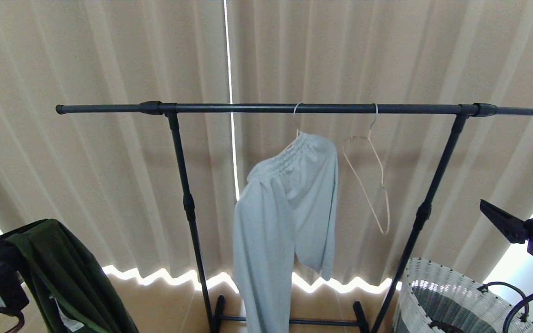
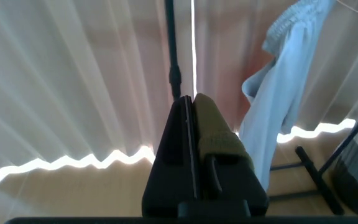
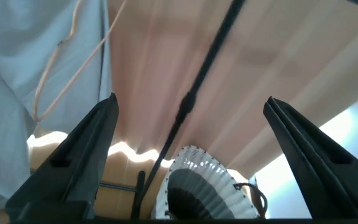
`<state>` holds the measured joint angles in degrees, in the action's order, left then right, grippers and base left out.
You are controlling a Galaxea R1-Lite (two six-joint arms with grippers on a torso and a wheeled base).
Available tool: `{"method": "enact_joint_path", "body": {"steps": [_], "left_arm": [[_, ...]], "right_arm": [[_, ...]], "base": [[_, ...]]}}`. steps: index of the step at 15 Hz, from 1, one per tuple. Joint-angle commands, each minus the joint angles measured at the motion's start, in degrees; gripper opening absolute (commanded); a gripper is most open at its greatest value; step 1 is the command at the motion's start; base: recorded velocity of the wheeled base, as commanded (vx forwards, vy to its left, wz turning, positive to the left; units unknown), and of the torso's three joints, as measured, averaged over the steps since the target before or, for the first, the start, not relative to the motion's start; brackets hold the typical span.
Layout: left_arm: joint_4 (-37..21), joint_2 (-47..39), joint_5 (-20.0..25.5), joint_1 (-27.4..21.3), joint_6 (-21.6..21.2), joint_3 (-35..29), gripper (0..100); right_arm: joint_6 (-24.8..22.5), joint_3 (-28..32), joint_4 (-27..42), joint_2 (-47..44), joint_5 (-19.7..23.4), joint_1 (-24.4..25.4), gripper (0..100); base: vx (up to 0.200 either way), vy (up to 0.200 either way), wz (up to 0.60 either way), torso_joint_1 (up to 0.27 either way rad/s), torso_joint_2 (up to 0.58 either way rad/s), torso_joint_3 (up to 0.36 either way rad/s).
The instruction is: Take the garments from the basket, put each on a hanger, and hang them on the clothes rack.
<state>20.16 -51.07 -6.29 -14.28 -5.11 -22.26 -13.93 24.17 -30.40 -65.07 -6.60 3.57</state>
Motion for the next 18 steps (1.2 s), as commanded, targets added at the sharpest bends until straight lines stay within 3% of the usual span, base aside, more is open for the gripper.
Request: {"method": "enact_joint_path", "body": {"steps": [1, 4, 10, 12, 18], "left_arm": [[-0.04, -0.17, -0.04, 0.04, -0.78, 0.20, 0], [-0.12, -1.40, -0.13, 0.04, -1.04, 0.46, 0], [0.05, -1.58, -0.13, 0.04, -1.22, 0.73, 0], [0.14, -1.58, -0.13, 0.04, -1.31, 1.08, 0], [0.23, -1.76, -0.13, 0.12, -1.04, 0.81, 0]], "right_arm": [[-0.04, -0.18, -0.01, 0.03, 0.00, 0.03, 100], [-0.04, 0.08, -0.01, -0.49, 0.00, 0.12, 100], [0.49, 0.61, -0.09, -1.72, 0.27, 1.44, 100], [4.88, 2.81, 0.08, -3.92, 0.18, 4.60, 100], [10.07, 13.27, 3.42, -14.47, -0.35, 10.84, 100]], "base": [[0.000, 0.000, 0.00, 0.000, 0.00, 0.000], [0.000, 0.000, 0.00, 0.000, 0.00, 0.000], [0.200, 0.000, 0.00, -0.006, 0.00, 0.007], [0.000, 0.000, 0.00, 0.000, 0.00, 0.000], [0.000, 0.000, 0.00, 0.000, 0.00, 0.000]]}}
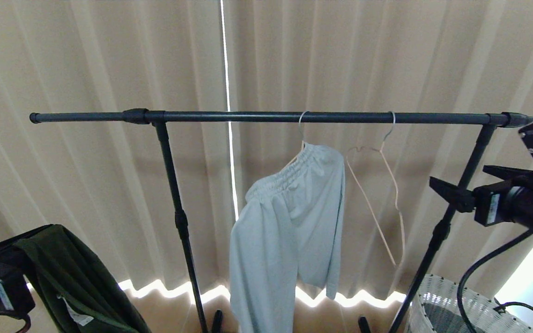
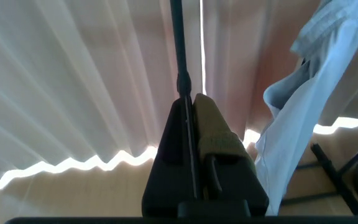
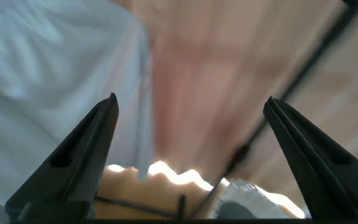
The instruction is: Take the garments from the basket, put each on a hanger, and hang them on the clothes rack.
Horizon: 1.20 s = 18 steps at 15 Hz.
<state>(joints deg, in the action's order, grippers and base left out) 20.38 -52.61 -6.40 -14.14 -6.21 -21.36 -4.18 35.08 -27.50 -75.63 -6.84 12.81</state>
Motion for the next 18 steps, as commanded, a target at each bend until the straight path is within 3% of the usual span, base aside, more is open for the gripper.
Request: {"method": "enact_joint_path", "body": {"steps": [1, 4, 5, 6, 8, 12, 18], "left_arm": [[0.01, -0.91, -0.02, -0.01, 0.14, -0.18, 0], [0.01, -2.49, -0.02, 1.13, -0.12, -0.35, 0], [0.01, -2.40, -0.02, 1.13, -0.12, -0.35, 0], [0.01, -2.32, -0.02, 1.13, -0.12, -0.35, 0], [0.01, -2.14, -0.02, 1.13, -0.12, -0.35, 0], [0.10, -2.05, -0.02, 1.13, -0.12, -0.44, 0], [0.01, -1.26, -0.02, 1.13, -0.21, -0.44, 0]], "right_arm": [[0.58, 3.94, 3.07, -5.23, -0.19, 2.30, 100], [4.71, 10.79, 13.35, -10.15, -1.77, 4.68, 100], [6.47, 15.80, 18.80, -13.40, -3.97, 5.12, 100], [6.91, 16.95, 19.94, -14.19, -4.32, 5.21, 100], [11.92, 23.89, 27.41, -18.76, -6.78, 7.23, 100], [16.05, 27.85, 28.38, -25.80, -15.05, 10.22, 100], [16.31, 27.58, 28.29, -26.50, -16.10, 10.30, 100]], "base": [[0.000, 0.000, 0.00, 0.000, 0.00, 0.000], [0.000, 0.000, 0.00, 0.000, 0.00, 0.000], [0.000, 0.000, 0.00, 0.000, 0.00, 0.000], [0.000, 0.000, 0.00, 0.000, 0.00, 0.000], [0.000, 0.000, 0.00, 0.000, 0.00, 0.000], [0.000, 0.000, 0.00, 0.000, 0.00, 0.000], [0.000, 0.000, 0.00, 0.000, 0.00, 0.000]]}}
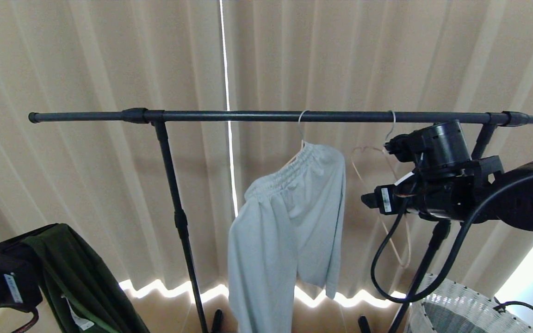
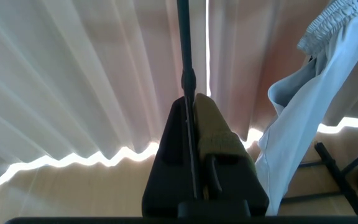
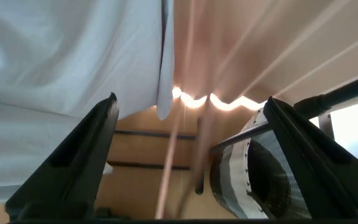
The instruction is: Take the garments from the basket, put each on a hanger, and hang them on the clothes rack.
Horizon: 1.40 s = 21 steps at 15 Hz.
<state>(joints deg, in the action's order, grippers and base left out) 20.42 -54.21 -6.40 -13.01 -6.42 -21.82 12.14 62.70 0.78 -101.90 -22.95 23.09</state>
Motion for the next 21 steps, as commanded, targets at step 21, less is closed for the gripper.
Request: {"method": "enact_joint_path", "body": {"steps": [21], "left_arm": [[0.06, 0.86, -0.02, 0.00, -0.61, 0.20, 0]], "right_arm": [[-0.54, -11.90, -7.55, 15.50, -0.51, -0.85, 0]], "base": [[0.000, 0.000, 0.00, 0.000, 0.00, 0.000]]}}
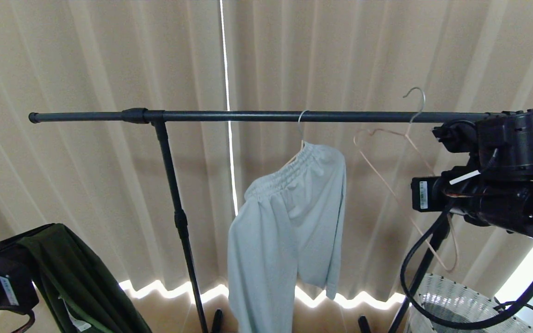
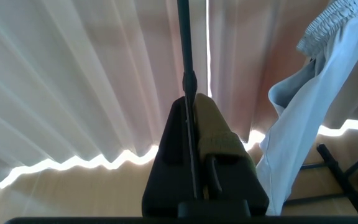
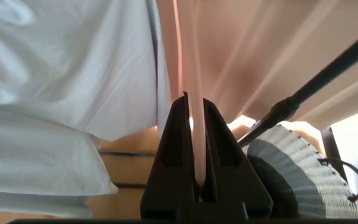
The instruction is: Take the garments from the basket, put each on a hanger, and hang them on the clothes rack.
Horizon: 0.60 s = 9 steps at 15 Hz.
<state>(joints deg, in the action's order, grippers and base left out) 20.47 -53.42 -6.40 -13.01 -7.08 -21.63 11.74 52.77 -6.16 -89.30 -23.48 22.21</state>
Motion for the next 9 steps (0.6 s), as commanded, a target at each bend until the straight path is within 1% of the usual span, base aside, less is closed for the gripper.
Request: {"method": "enact_joint_path", "body": {"steps": [1, 2, 9], "left_arm": [[0.01, 0.07, -0.02, 0.09, 0.05, 0.01, 0], [0.01, 0.16, -0.02, 0.09, 0.05, -0.08, 0], [0.01, 0.25, -0.02, 0.09, -0.74, 0.18, 0]], "right_arm": [[-0.23, -2.76, -1.05, 3.51, 0.10, 0.03, 0], [-0.14, -3.38, -1.14, 4.13, 0.01, 0.03, 0], [-0.23, -3.91, -1.14, 5.71, 0.10, 0.03, 0]], "base": [[0.000, 0.000, 0.00, 0.000, 0.00, 0.000], [0.000, 0.000, 0.00, 0.000, 0.00, 0.000], [-0.200, 0.000, 0.00, 0.009, 0.01, 0.002]]}}
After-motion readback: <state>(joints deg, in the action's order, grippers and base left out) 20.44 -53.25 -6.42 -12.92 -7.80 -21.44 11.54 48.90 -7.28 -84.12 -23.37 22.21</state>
